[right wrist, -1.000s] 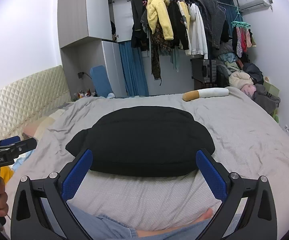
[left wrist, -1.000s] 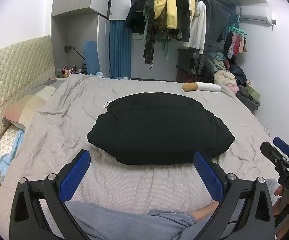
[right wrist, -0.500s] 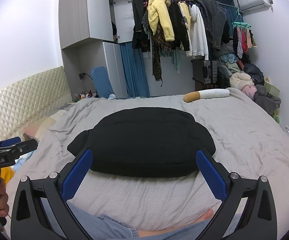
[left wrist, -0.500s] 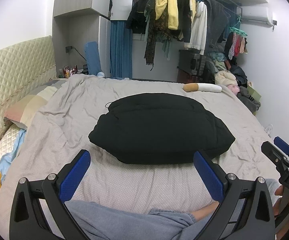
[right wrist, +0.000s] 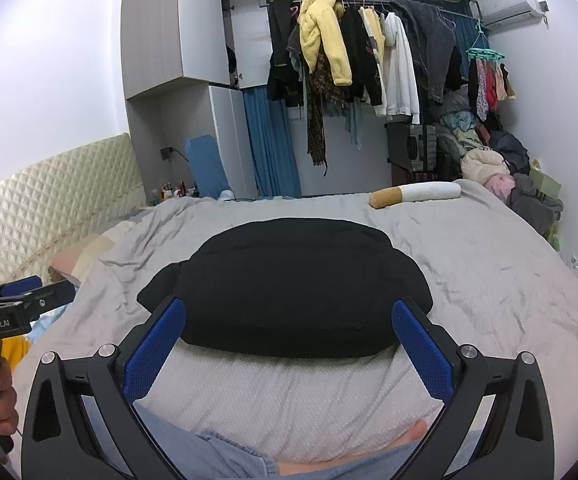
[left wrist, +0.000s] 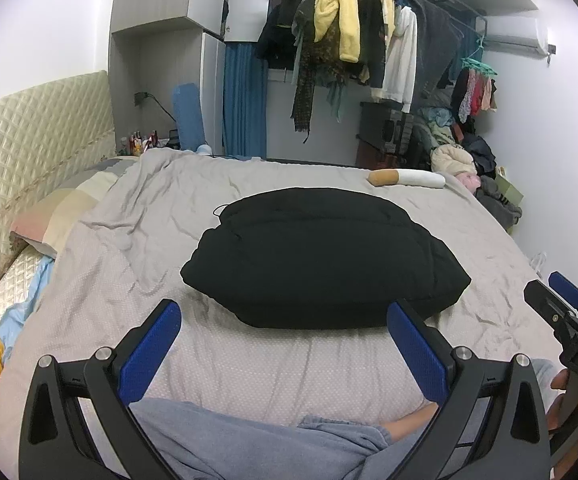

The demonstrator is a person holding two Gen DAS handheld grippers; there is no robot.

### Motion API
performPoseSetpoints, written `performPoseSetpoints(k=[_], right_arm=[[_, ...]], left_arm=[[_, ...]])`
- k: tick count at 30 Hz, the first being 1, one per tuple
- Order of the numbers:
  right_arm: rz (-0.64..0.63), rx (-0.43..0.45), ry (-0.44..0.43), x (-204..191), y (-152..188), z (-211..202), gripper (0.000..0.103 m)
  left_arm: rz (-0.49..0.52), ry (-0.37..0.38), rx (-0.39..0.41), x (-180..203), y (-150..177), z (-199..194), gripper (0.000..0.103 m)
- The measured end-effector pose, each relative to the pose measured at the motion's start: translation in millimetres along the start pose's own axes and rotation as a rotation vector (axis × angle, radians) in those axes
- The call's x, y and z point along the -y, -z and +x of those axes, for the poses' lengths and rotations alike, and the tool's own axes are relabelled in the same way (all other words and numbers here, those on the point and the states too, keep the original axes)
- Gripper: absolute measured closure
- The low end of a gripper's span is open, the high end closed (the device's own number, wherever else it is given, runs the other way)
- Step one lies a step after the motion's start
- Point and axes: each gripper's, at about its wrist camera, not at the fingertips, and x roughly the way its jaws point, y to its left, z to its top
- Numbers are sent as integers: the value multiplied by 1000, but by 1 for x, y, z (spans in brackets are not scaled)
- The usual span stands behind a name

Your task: Fold large clothes

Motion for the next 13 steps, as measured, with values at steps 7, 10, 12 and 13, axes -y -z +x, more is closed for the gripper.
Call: performPoseSetpoints(k=[7, 10, 12, 13], right_arm=[[-1, -4, -7, -1, 2, 1, 0], [0, -3, -5, -1, 2, 0, 0], [-2, -2, -4, 0, 2, 0, 0], [-2, 0, -4, 0, 2, 0, 0]], left_arm=[[-9, -2, 3, -3, 0, -3, 0], [-8, 0, 3, -2, -1, -3, 0], [-5, 3, 2, -2, 0, -4, 0], [-5, 4, 3, -2, 0, -4, 0]])
